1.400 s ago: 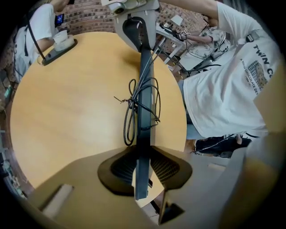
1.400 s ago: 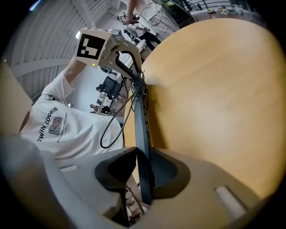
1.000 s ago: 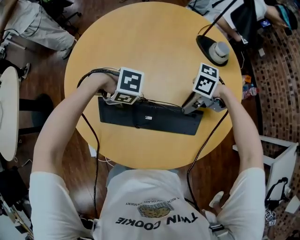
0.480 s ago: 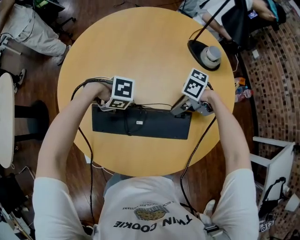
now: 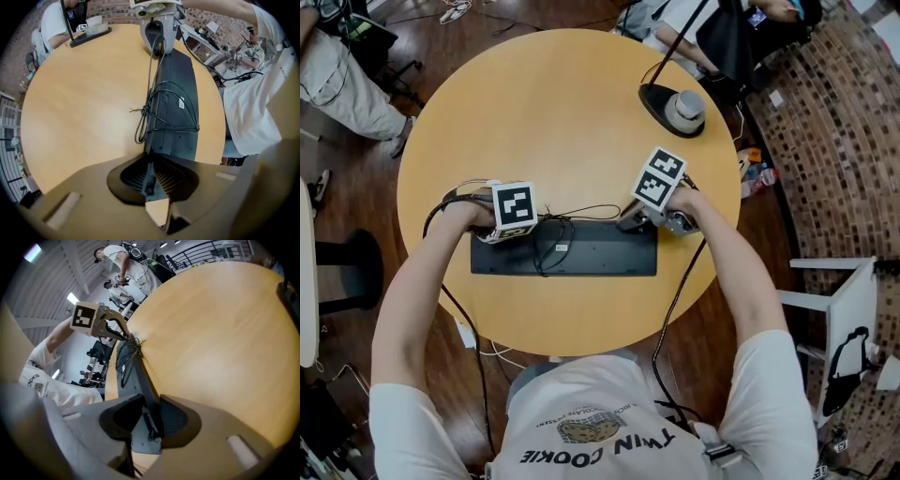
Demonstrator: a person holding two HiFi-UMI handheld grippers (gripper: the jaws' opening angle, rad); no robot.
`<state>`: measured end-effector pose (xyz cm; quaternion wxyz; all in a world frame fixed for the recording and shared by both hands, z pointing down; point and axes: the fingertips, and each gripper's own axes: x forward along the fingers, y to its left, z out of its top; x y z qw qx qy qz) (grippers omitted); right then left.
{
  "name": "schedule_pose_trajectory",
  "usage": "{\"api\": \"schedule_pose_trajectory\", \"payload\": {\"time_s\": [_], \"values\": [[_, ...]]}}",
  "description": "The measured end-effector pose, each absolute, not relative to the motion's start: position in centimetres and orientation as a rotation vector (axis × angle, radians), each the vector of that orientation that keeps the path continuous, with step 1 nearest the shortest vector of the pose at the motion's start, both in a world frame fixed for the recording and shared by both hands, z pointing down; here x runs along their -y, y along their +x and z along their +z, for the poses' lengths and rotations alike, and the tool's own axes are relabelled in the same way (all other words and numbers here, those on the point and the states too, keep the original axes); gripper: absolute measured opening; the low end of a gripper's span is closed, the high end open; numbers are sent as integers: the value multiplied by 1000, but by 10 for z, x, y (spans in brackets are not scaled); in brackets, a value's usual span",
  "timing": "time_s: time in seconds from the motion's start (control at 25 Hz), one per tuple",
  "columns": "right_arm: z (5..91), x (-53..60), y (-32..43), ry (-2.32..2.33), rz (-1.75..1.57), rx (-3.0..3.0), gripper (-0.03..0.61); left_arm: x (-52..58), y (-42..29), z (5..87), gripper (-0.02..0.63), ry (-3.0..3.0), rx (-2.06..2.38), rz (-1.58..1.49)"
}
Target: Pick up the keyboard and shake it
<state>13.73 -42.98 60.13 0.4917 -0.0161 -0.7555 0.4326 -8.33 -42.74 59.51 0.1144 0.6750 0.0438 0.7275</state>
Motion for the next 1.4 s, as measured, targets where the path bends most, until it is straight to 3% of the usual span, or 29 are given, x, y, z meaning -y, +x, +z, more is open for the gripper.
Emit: {"api": "schedule_pose_trajectory", "payload": {"time_s": [0.24, 0.28, 0.36, 0.68, 1.4], "values": [[598, 431, 141, 317, 827, 1788, 107, 428, -81, 588, 43, 2166, 240, 2133], [595, 431, 141, 389, 793, 1795, 106, 425, -82, 586, 8, 2185, 314, 2133], [583, 429, 139, 525, 750, 1835, 106, 412, -83, 580, 8, 2222, 417, 2108], [536, 368, 103, 782, 642, 2026, 104, 340, -80, 550, 8, 2395, 718, 1817], [478, 127, 36, 1020, 564, 2214, 34, 102, -55, 502, 8, 2550, 825, 1205]]}}
